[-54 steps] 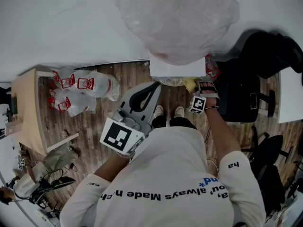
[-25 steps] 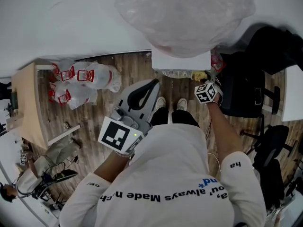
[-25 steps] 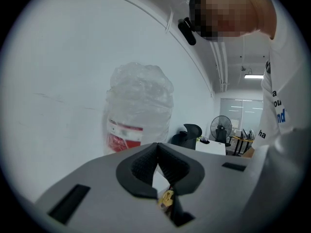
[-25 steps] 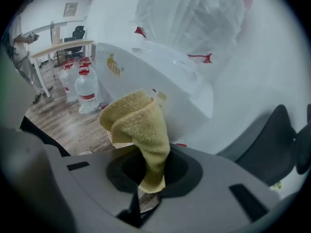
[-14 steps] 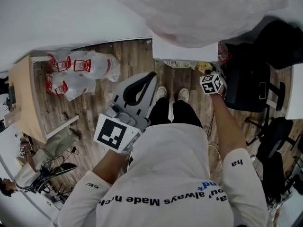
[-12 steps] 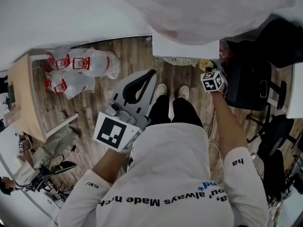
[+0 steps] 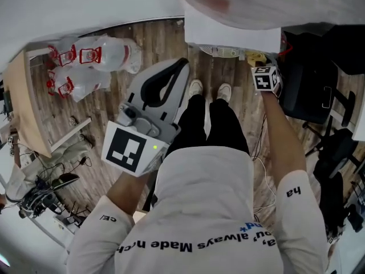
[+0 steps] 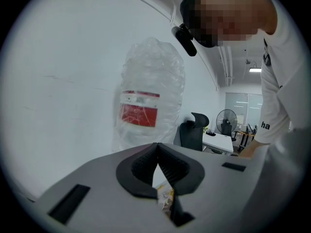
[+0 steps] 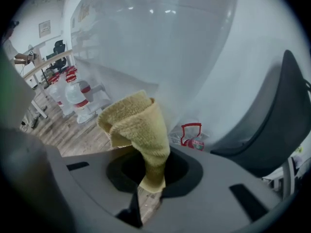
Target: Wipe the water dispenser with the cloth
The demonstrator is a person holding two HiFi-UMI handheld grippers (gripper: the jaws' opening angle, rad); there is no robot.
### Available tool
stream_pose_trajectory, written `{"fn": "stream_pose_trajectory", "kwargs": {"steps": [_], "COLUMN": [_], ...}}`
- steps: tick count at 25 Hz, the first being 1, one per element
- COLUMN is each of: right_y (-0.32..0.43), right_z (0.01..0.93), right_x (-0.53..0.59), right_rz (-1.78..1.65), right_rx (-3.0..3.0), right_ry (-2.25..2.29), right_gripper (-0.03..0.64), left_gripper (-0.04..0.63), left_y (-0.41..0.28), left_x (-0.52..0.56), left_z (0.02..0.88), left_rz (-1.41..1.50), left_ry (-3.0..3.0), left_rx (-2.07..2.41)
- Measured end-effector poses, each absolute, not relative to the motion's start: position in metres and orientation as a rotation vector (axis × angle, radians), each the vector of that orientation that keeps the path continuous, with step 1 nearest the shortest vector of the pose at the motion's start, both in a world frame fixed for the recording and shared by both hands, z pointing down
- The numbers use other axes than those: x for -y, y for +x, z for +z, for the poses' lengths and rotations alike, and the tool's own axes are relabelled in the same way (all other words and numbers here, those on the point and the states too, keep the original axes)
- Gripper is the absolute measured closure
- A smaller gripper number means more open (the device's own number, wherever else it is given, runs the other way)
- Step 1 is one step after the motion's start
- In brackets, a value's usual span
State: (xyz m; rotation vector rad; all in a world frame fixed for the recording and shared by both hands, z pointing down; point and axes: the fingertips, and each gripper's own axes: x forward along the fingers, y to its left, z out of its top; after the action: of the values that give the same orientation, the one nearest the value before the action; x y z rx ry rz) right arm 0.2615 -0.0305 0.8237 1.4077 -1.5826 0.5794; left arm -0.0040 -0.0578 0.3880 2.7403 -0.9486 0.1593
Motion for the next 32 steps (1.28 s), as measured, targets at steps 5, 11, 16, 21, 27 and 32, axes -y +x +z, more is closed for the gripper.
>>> {"fn": "stream_pose_trajectory", "kwargs": {"steps": [5,11,16,21,27,32], "right_y": [0.263,0.265,0.268,0.265,0.266,0.266], "right_z": [0.847,0.877,0.898,0.915,0.936,0.952], "right_x": [0.034,0.032,0.036,0.035,0.035,0.036], "right_rz": [0.623,0.672,0.686,0.712,0.721,0.741], "right_rx": [1.581,1.587,1.585,1.593,1.587,1.583], "right_ry": [1.417,1.436,1.451,1.466,1.475,1.477], "right_gripper": [0.554,0.552,0.552,0.552,0.552,0.552], "left_gripper": [0.577,0.577,0.577,0.577,0.577,0.577], "left_y": [-0.008,-0.008,-0.014,-0.024,-0.027,-0.029], "left_x": [0.063,0.059,0.06,0.058,0.053,0.052], "left_z": [0.408,0.429,0.446,0.464,0.485,0.5], "left_rz": [0.163,0.182,0.184,0.194,0.208,0.22], "left_ry": [2.735,2.735,2.726,2.709,2.693,2.686], "left_rx": [0.962,0.967,0.984,1.006,1.01,1.01]}}
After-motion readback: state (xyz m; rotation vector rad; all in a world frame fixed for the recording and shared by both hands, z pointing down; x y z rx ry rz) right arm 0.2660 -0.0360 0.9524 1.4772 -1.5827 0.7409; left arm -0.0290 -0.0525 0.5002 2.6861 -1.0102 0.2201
